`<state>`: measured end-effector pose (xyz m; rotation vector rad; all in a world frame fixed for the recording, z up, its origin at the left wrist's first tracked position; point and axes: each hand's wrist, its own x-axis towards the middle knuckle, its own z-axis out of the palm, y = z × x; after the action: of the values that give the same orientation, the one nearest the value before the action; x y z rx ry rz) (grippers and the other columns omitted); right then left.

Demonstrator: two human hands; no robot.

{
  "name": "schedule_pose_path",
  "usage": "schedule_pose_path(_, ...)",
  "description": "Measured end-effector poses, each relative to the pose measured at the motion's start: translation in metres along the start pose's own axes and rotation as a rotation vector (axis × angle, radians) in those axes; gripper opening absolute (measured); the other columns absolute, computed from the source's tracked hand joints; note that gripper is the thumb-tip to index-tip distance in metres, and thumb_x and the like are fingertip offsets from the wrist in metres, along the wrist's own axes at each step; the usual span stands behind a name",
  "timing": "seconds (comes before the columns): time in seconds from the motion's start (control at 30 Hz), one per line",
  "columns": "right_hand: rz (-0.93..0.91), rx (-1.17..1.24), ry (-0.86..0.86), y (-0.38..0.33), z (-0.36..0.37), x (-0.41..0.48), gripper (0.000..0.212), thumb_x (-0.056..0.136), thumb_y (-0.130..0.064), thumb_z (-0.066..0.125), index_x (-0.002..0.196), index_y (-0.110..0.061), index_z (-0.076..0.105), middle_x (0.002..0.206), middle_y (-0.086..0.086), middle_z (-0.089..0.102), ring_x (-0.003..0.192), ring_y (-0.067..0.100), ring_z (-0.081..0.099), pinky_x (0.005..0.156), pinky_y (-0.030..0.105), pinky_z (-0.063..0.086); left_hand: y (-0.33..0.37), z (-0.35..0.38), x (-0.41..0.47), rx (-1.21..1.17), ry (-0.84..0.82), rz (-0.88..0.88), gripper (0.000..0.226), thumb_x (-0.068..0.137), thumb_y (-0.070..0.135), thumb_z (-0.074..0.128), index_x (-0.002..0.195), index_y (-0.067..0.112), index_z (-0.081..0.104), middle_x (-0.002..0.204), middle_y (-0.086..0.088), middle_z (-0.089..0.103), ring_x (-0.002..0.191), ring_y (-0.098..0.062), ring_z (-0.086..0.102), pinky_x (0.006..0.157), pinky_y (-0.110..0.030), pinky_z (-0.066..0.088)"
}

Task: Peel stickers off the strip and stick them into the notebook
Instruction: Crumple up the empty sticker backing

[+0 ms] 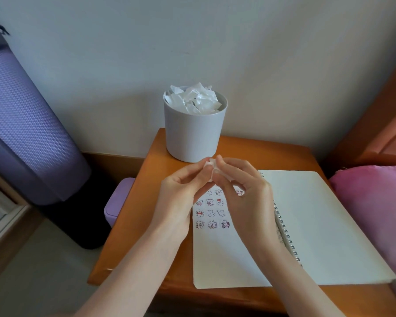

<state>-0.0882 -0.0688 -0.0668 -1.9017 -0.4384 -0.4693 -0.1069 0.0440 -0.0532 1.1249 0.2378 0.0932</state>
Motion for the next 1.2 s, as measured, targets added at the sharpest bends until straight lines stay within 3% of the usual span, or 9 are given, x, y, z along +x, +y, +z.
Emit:
schedule_pose_path(0.1,-0.091,-0.095,-0.058,0.001,0.008,-0.008,0.035,0.092,-0.007,0.058,0.126,-0.013,0.061,0.120,-0.002,0.062,0.109,0.006,0.057,0.090,0.019,0.048,-0.004,0.002,-0.001,-0.035,0.105,0.019,0.030,0.071,0.024,0.070,0.099,0.016,0.071,0.092,0.001,0.075,0.089,-0.015,0.071,0.074,-0.020,0.056)
schedule_pose_path(0.2,-0.057,-0.109,-0.173,0.002,0.014,-0.013,0.048,0.092,-0.010,0.059,0.138,-0.012,0.047,0.136,-0.002,0.052,0.123,0.012,0.051,0.099,0.032,0.047,-0.006,0.004,0.000,0.004,0.193,0.067,0.018,0.076,0.021,0.072,0.094,0.019,0.072,0.090,0.000,0.075,0.087,-0.016,0.071,0.075,-0.023,0.055)
schedule_pose_path(0.37,-0.069,-0.050,-0.034,0.000,0.008,-0.007,0.048,0.082,0.000,0.068,0.128,-0.010,0.058,0.121,-0.012,0.058,0.109,0.008,0.059,0.091,0.023,0.051,-0.003,0.008,0.000,-0.033,0.188,0.028,0.018,0.074,0.020,0.072,0.092,0.017,0.071,0.086,0.000,0.075,0.083,-0.016,0.072,0.075,-0.022,0.057)
schedule_pose_path(0.53,0.055,-0.070,-0.004,-0.004,0.006,-0.004,0.048,0.084,-0.012,0.069,0.129,-0.023,0.055,0.107,-0.017,0.062,0.088,-0.009,0.058,0.082,0.013,0.049,0.001,0.008,0.000,-0.119,0.176,-0.002,0.021,0.068,0.018,0.072,0.089,0.014,0.070,0.083,0.001,0.075,0.079,-0.015,0.072,0.072,-0.021,0.058)
schedule_pose_path(0.73,0.010,-0.121,0.058,0.001,0.007,-0.002,0.037,0.088,-0.005,0.063,0.124,-0.013,0.061,0.096,-0.016,0.061,0.089,-0.009,0.053,0.074,0.000,0.041,-0.002,0.012,-0.005,-0.005,0.186,0.044,0.012,0.076,0.016,0.072,0.087,0.016,0.072,0.077,0.004,0.075,0.078,-0.009,0.071,0.073,-0.017,0.056)
schedule_pose_path(0.87,-0.005,-0.111,0.067,0.004,0.006,-0.003,0.028,0.088,-0.005,0.063,0.114,-0.013,0.067,0.091,-0.021,0.062,0.080,-0.017,0.056,0.072,0.001,0.042,-0.004,0.010,-0.006,0.085,0.204,0.065,0.013,0.073,0.023,0.075,0.086,0.020,0.073,0.076,0.005,0.074,0.073,-0.003,0.068,0.070,-0.012,0.052)
schedule_pose_path(1.0,-0.005,-0.085,0.068,0.005,0.002,-0.001,0.023,0.086,-0.004,0.064,0.104,-0.016,0.073,0.081,-0.026,0.063,0.073,-0.015,0.058,0.066,0.004,0.044,-0.004,0.008,-0.006,0.096,0.184,0.069,0.013,0.073,0.019,0.075,0.086,0.015,0.074,0.076,-0.002,0.074,0.075,-0.012,0.069,0.074,-0.019,0.055)
schedule_pose_path(1.1,0.034,-0.022,0.036,0.005,-0.001,0.001,0.025,0.085,-0.001,0.065,0.100,-0.018,0.075,0.081,-0.033,0.061,0.075,-0.015,0.061,0.068,0.003,0.045,-0.002,0.006,-0.006,0.125,0.140,0.090,0.008,0.075,0.016,0.074,0.083,0.016,0.074,0.075,-0.002,0.074,0.074,-0.012,0.070,0.070,-0.016,0.055)
schedule_pose_path(1.2,0.065,0.001,0.026,0.005,-0.002,0.004,0.025,0.085,-0.001,0.065,0.097,-0.021,0.076,0.086,-0.022,0.069,0.082,-0.010,0.064,0.072,0.003,0.044,-0.001,0.004,-0.005,0.192,0.106,0.142,0.007,0.076,0.015,0.074,0.083,0.015,0.073,0.073,-0.003,0.074,0.072,-0.011,0.070,0.067,-0.013,0.053)
